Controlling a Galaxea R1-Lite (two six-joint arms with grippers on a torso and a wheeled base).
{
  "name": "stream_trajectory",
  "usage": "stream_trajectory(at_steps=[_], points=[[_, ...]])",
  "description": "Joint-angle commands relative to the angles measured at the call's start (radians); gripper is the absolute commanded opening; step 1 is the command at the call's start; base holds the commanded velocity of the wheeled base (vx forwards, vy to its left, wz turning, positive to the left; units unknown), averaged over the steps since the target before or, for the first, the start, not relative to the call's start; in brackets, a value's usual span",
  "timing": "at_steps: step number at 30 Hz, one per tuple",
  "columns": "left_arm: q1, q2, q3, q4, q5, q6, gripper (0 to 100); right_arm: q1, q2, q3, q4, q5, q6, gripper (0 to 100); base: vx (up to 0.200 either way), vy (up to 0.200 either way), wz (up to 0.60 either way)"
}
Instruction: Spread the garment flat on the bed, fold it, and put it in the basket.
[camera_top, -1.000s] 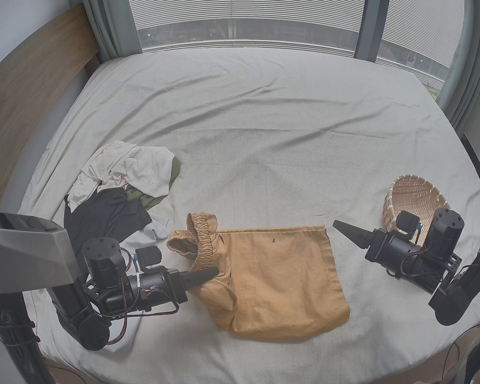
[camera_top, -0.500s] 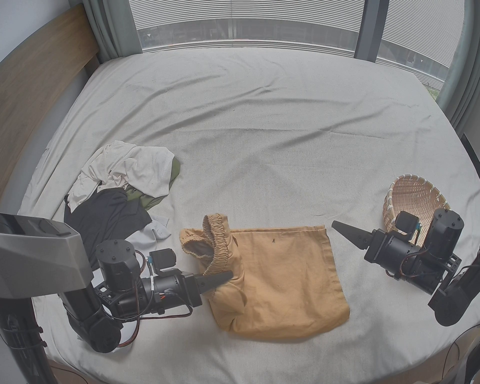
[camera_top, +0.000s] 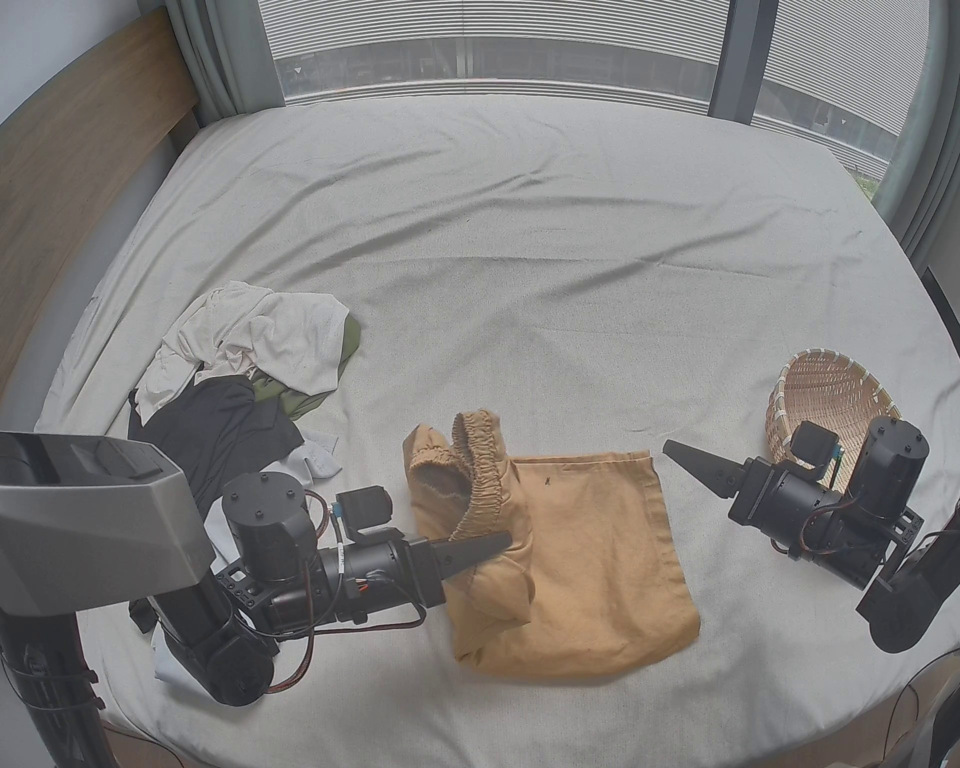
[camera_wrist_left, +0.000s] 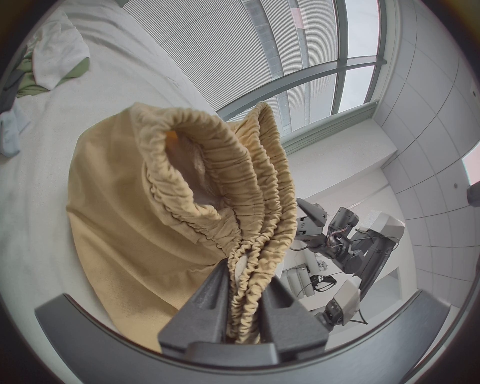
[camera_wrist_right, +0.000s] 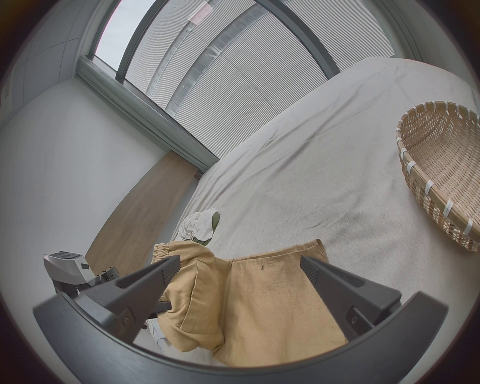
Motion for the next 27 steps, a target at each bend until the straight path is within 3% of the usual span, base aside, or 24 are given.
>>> stream_trajectory(at_steps=[1, 15, 27], points=[[-0.026, 0.021, -0.051, -0.002, -0.001, -0.025, 0, -0.004, -0.002, 0.0, -0.016, 0.0, 0.0, 100, 0.0, 0.0, 0.0], [-0.098, 0.116, -0.146, -0.003, 0.003, -0.023, 0, -0.008, -0.005, -0.003, -0.016, 0.002, 0.0, 100, 0.0, 0.0, 0.0], [-0.105, 0.154, -0.172, -0.002, 0.004, -0.018, 0, -0.008, -0.003, -0.002, -0.031, 0.003, -0.001, 100, 0.0, 0.0, 0.0]])
